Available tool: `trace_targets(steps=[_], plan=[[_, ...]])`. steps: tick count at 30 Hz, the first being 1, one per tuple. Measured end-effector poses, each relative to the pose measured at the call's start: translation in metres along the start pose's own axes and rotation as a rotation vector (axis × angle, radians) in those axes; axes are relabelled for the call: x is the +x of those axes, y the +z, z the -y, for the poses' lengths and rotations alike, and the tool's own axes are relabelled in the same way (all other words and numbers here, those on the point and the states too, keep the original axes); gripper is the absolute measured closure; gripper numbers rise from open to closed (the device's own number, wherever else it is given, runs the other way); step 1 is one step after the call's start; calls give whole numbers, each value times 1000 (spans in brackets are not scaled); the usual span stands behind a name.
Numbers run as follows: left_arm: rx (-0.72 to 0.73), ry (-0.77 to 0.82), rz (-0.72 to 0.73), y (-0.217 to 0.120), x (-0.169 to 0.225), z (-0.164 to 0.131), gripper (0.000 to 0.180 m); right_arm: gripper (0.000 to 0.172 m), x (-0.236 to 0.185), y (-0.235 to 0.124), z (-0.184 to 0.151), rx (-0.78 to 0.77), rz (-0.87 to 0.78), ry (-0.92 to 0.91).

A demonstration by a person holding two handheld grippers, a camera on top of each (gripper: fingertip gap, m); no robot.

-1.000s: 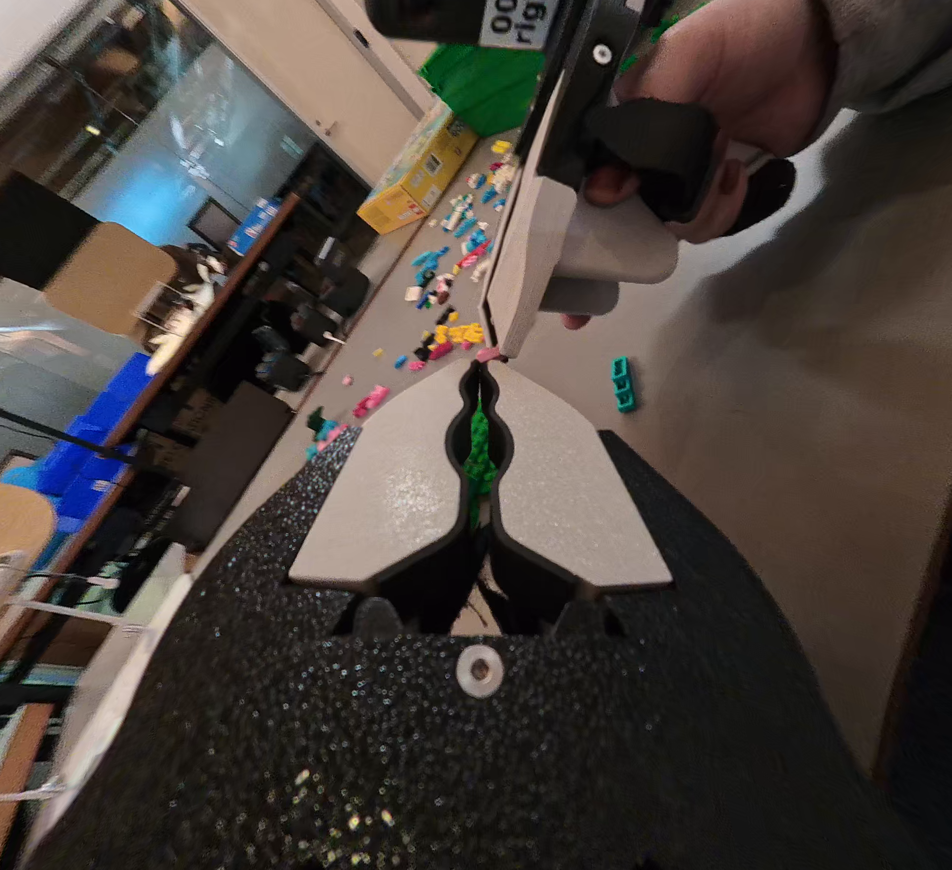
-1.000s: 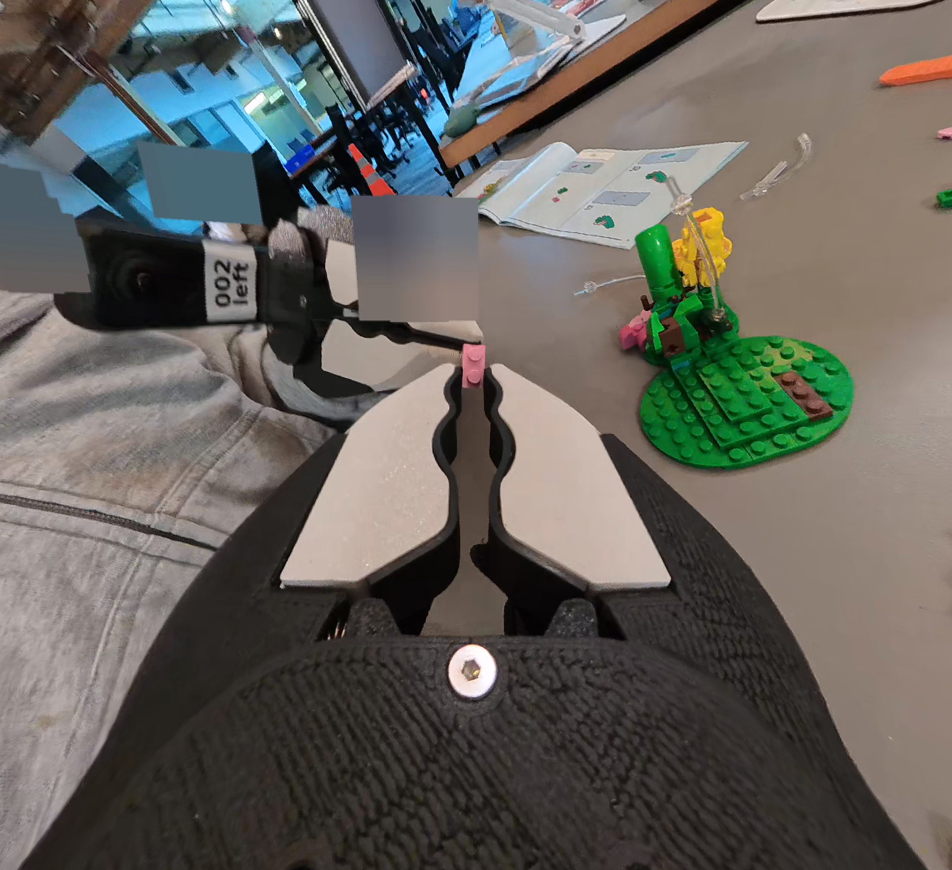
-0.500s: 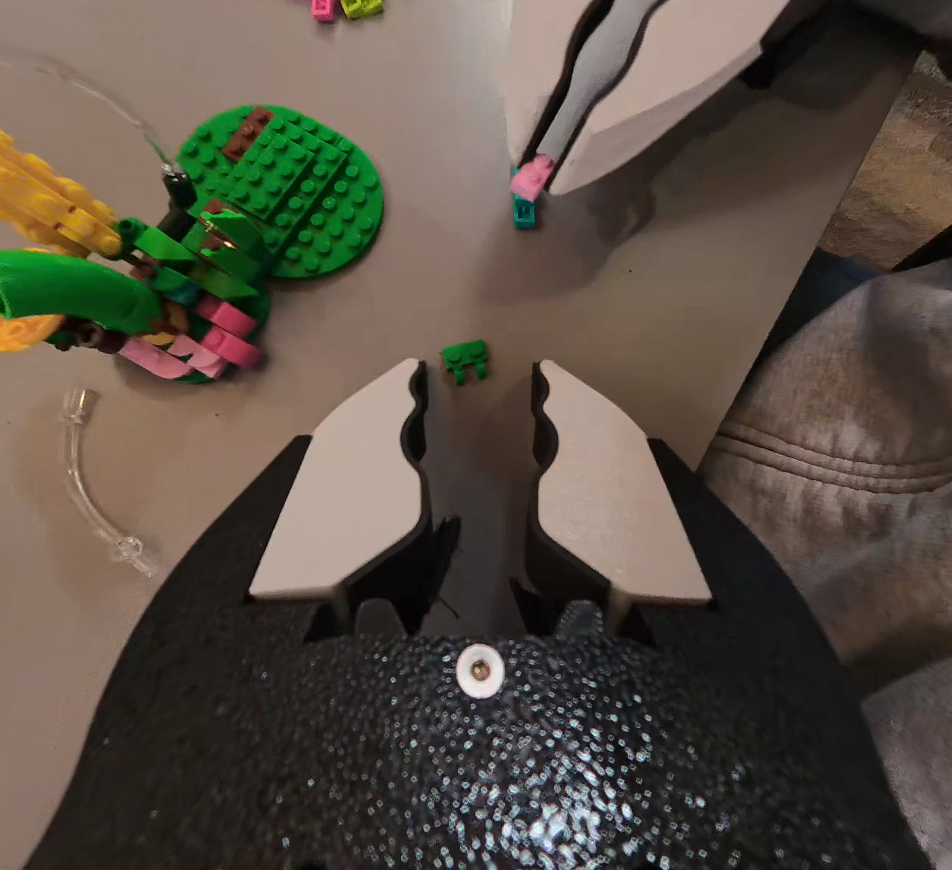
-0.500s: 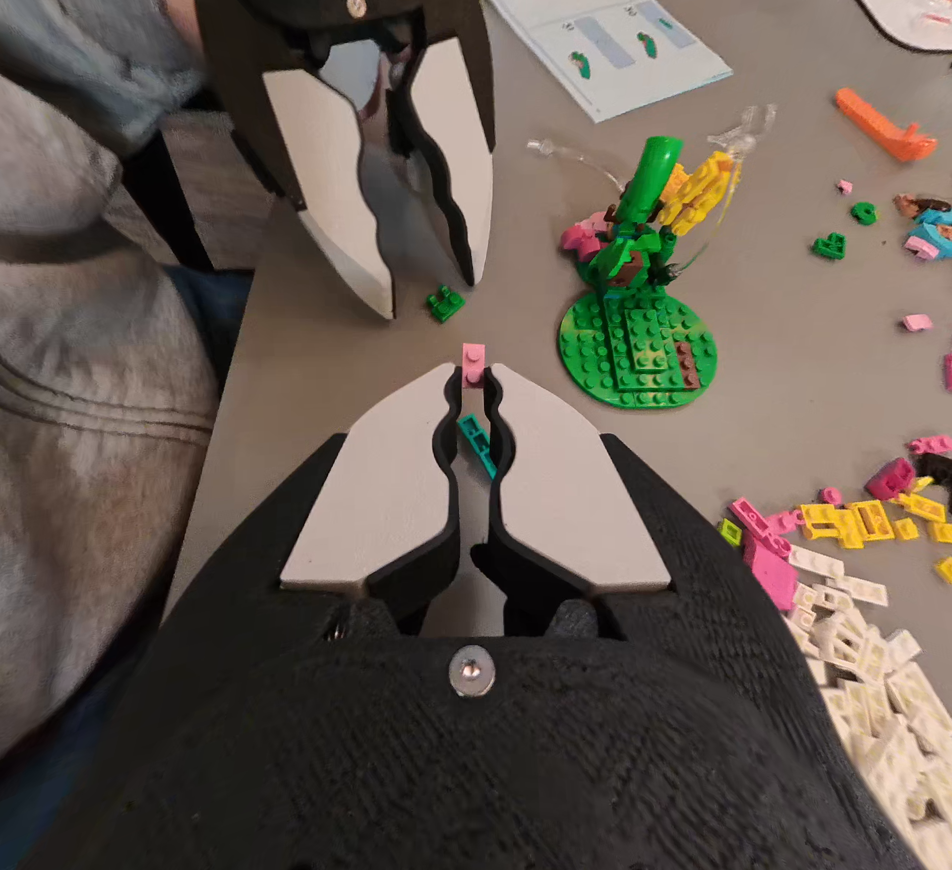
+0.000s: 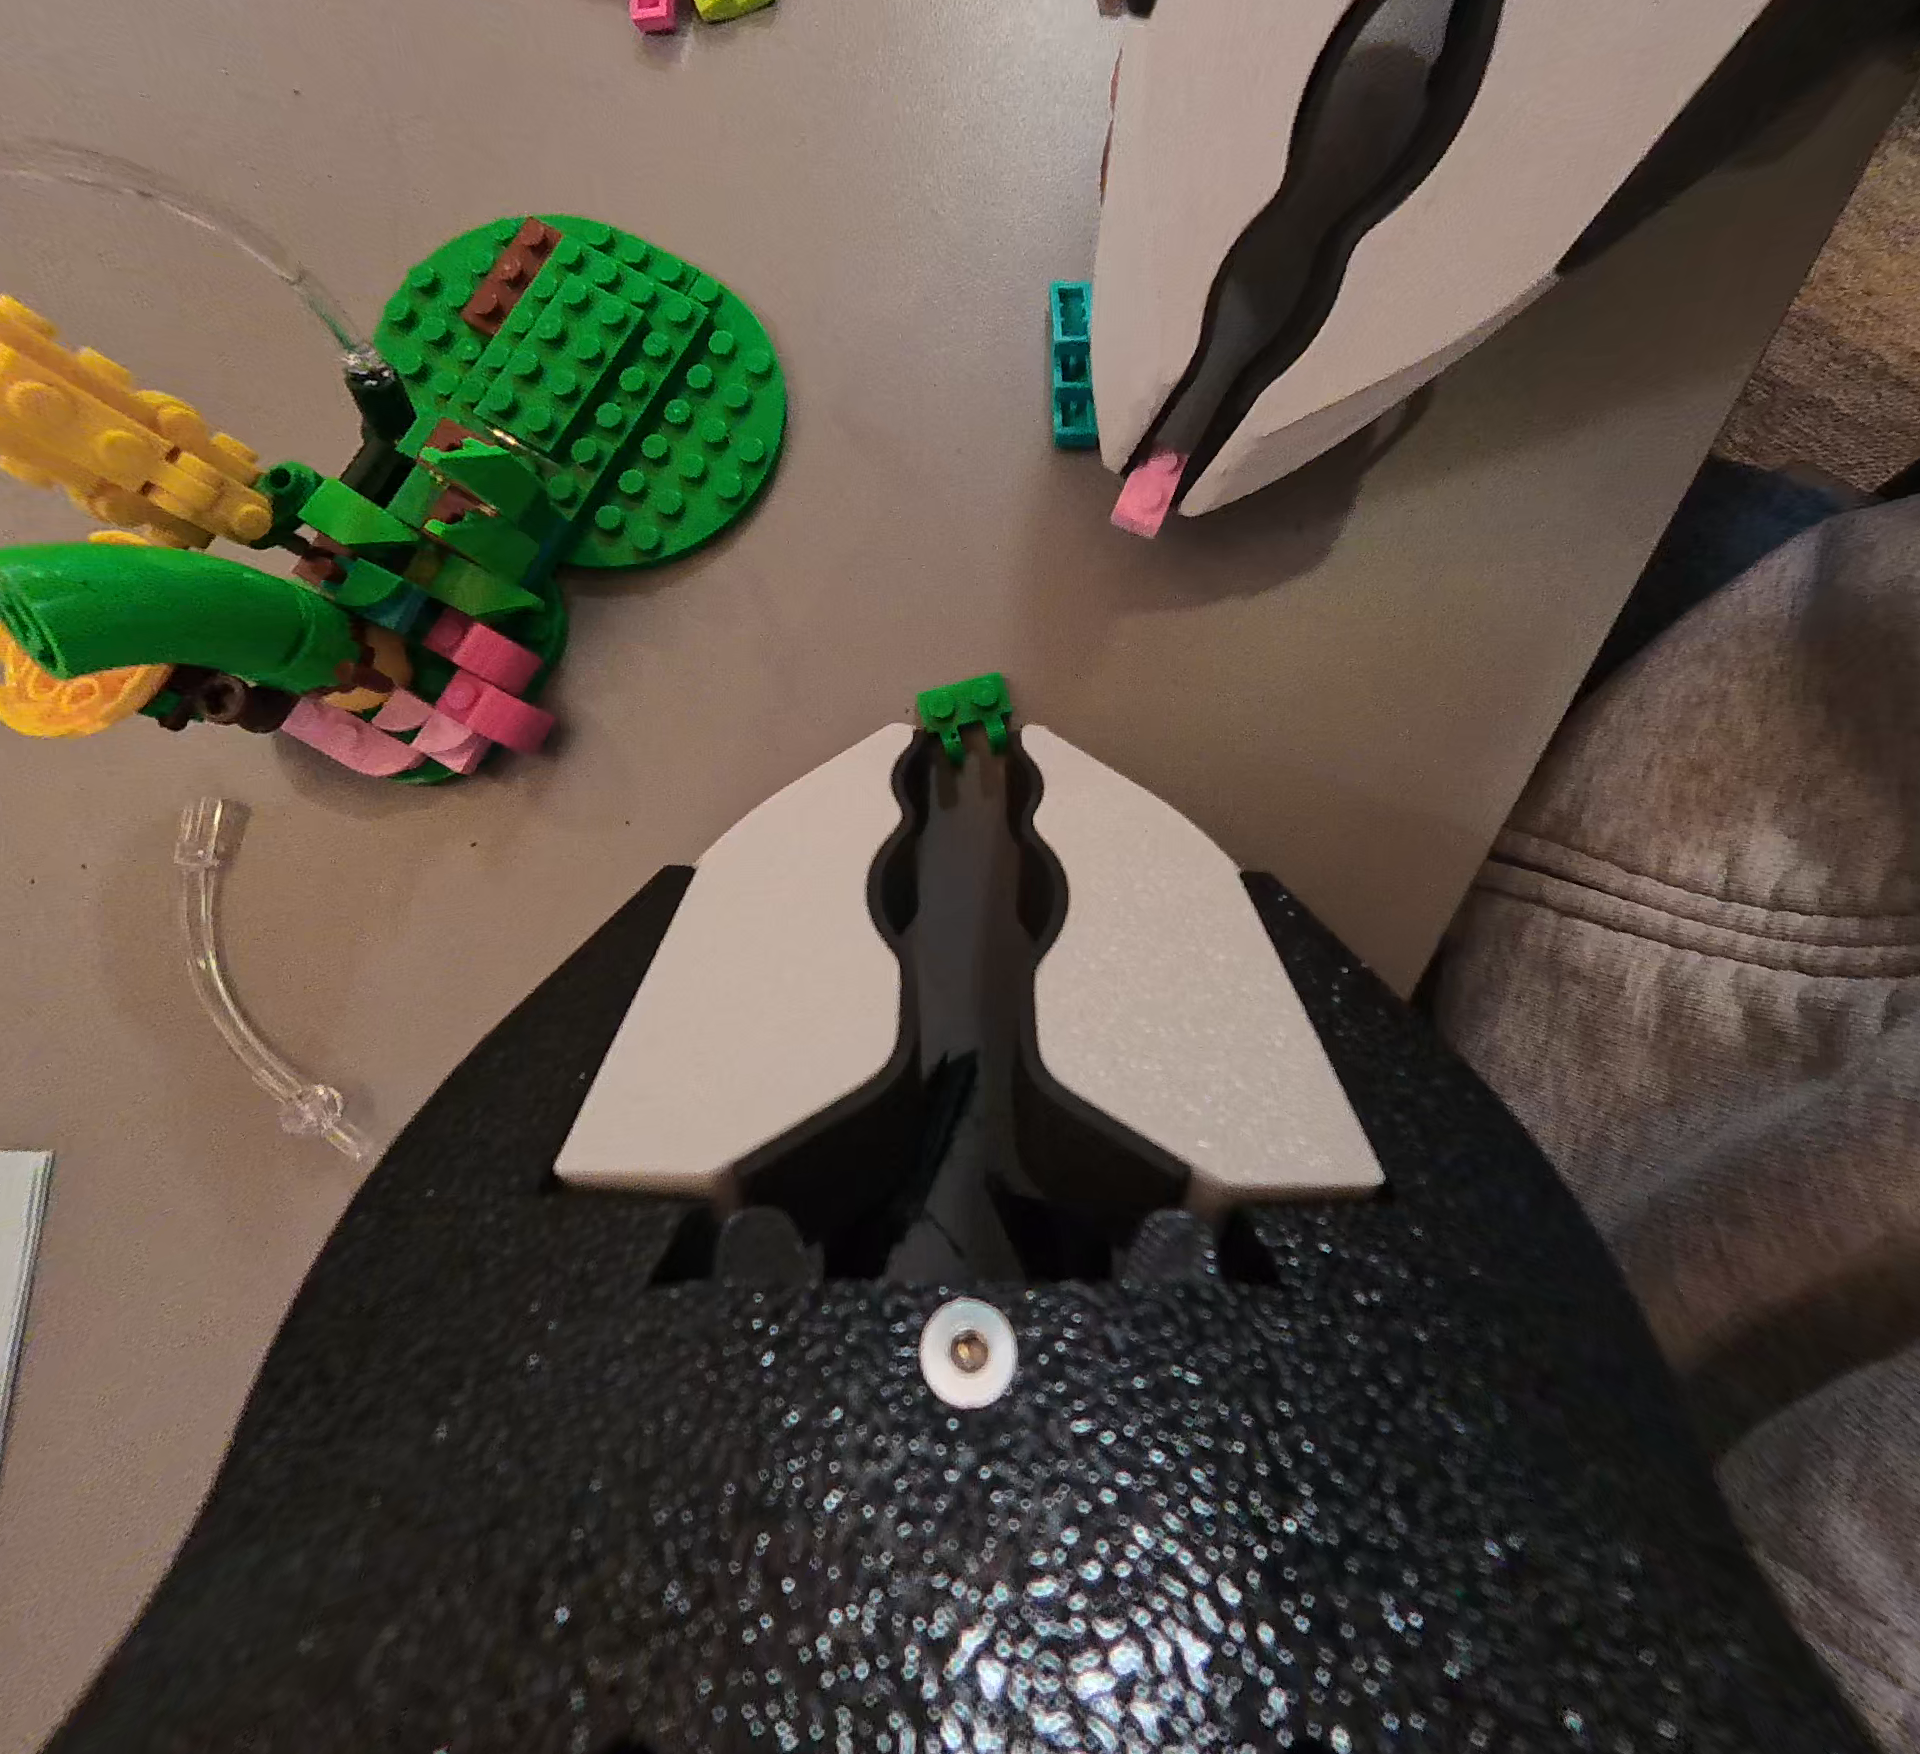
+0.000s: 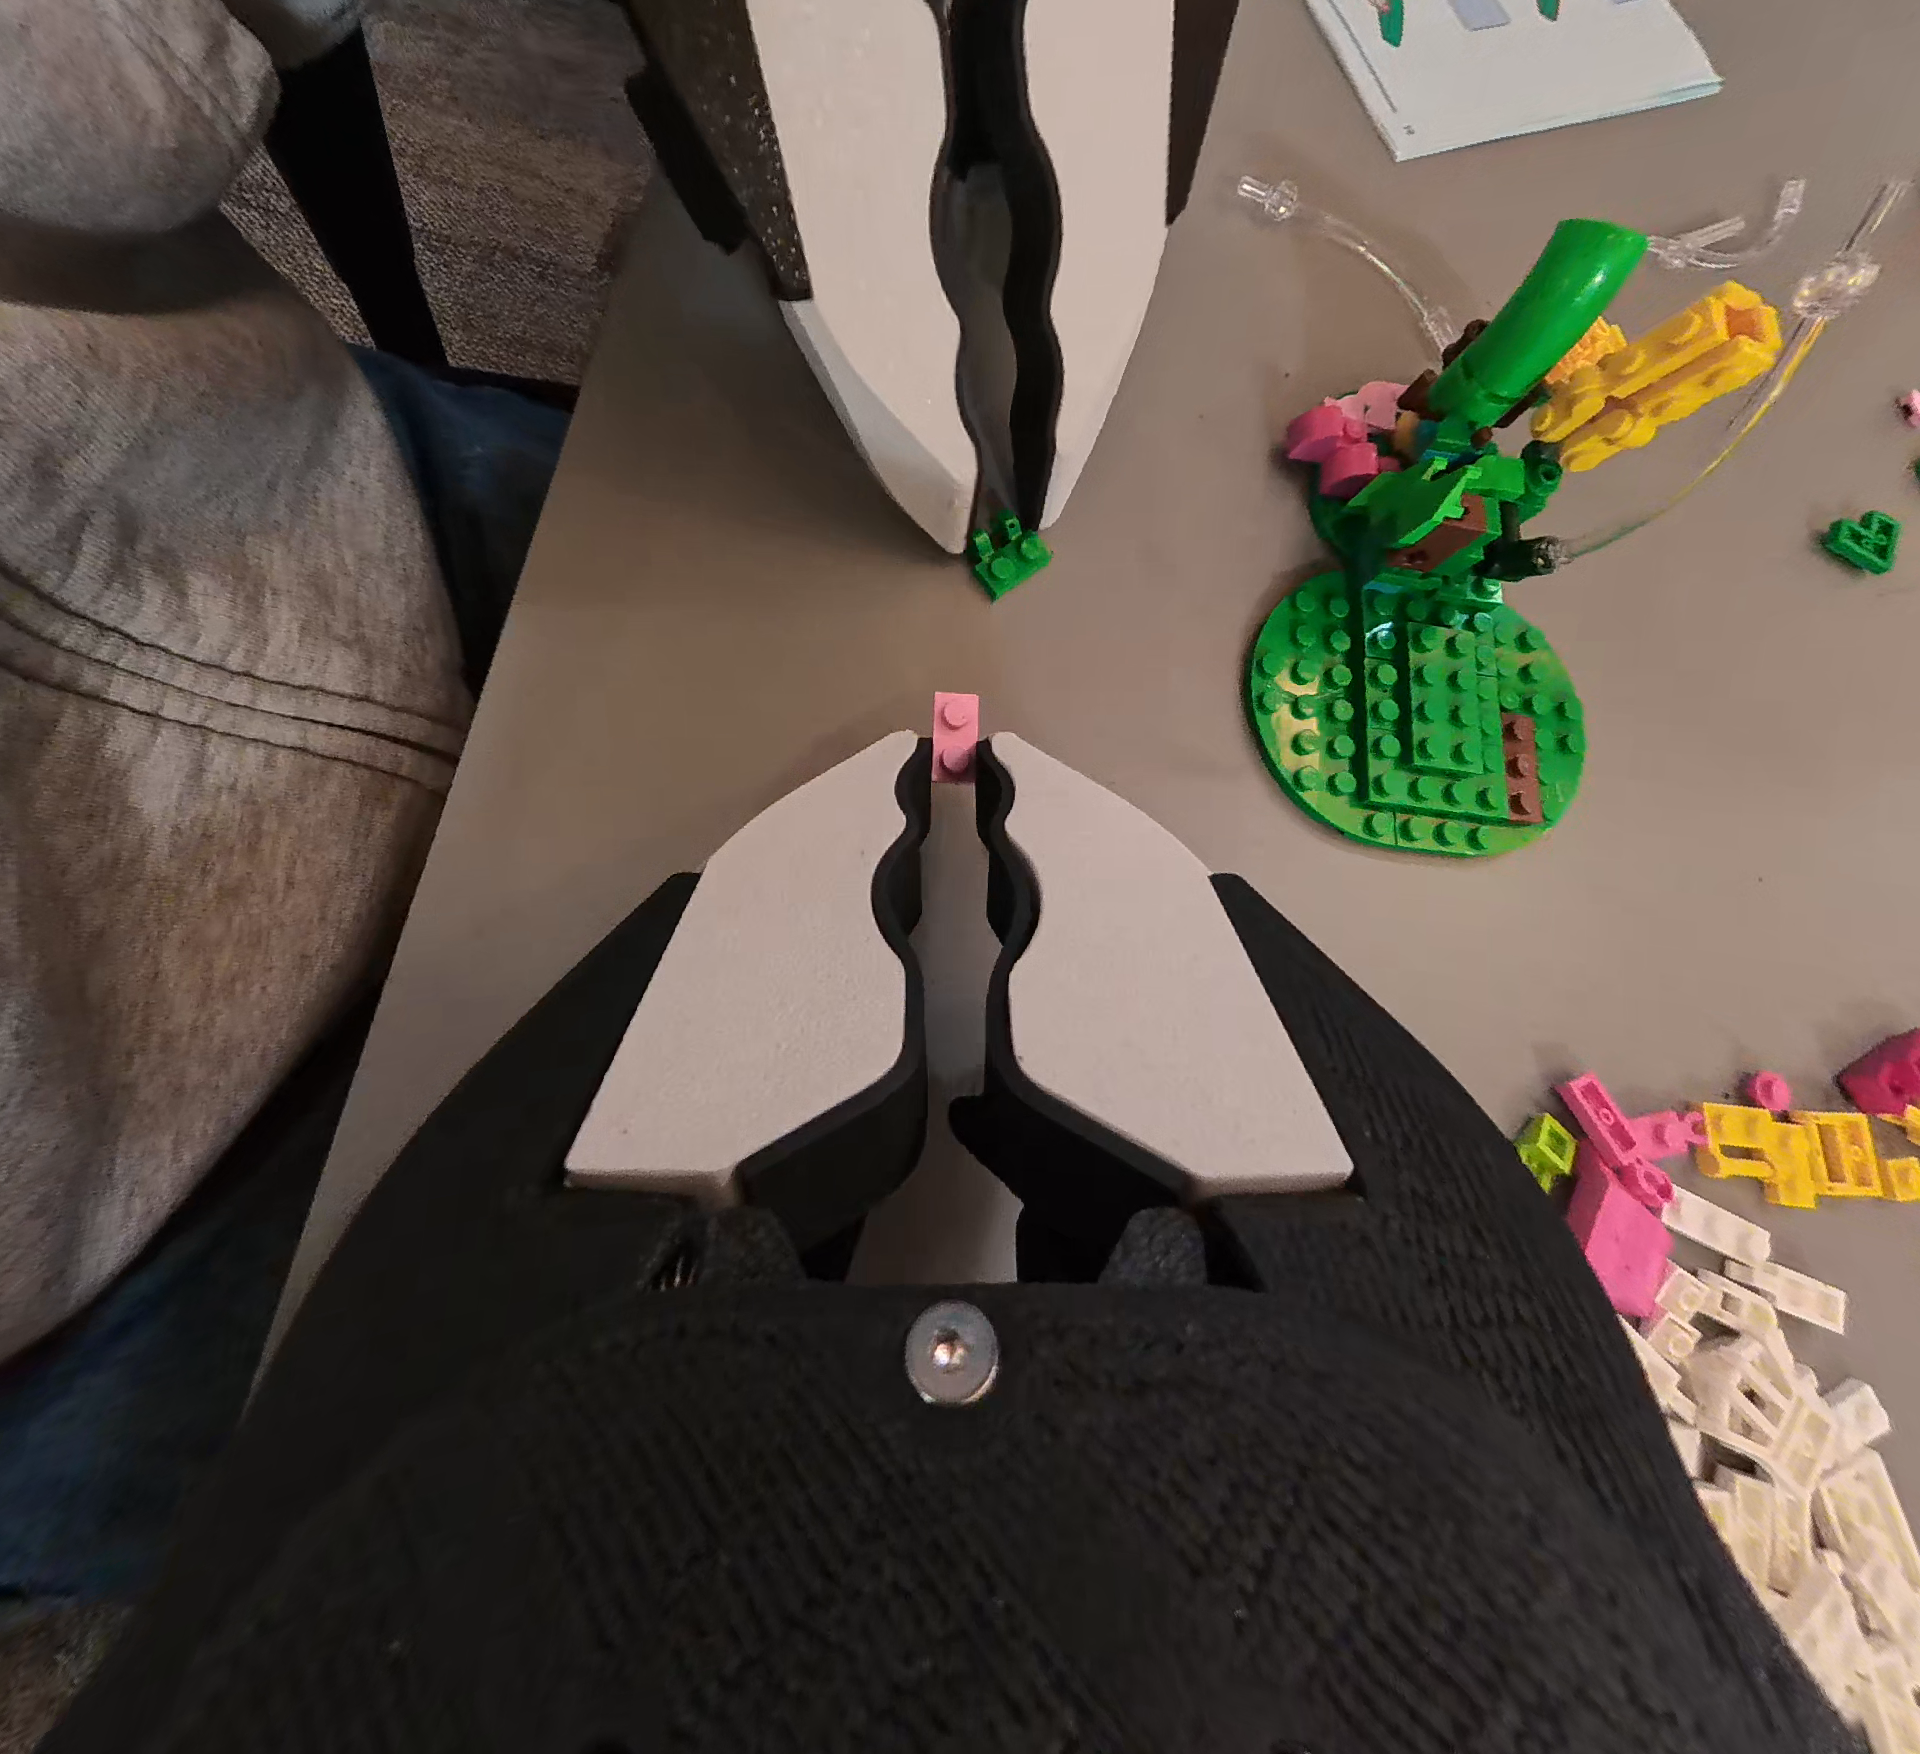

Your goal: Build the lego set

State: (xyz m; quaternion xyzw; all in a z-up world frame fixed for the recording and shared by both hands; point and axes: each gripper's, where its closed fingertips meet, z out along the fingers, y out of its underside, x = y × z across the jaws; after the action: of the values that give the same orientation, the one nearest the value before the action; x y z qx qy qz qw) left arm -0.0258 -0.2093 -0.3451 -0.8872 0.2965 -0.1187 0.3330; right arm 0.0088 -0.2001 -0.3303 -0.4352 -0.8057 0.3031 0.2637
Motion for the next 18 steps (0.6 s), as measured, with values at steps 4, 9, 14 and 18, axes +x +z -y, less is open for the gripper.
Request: trace_targets(steps=[4,9,14,18], plan=[[-9,3,-1,0,1,0,162,166,-2,2,-3,-26,-7,-21],[12,-33,-2,-1,2,3,157,165,-2,3,-5,-39,-4,-23],[56,-109,14,-5,3,8,154,165,-2,3,-5,-40,-2,-22],[56,-103,10,1,6,6,149,165,-3,4,-6,-43,5,-19]])
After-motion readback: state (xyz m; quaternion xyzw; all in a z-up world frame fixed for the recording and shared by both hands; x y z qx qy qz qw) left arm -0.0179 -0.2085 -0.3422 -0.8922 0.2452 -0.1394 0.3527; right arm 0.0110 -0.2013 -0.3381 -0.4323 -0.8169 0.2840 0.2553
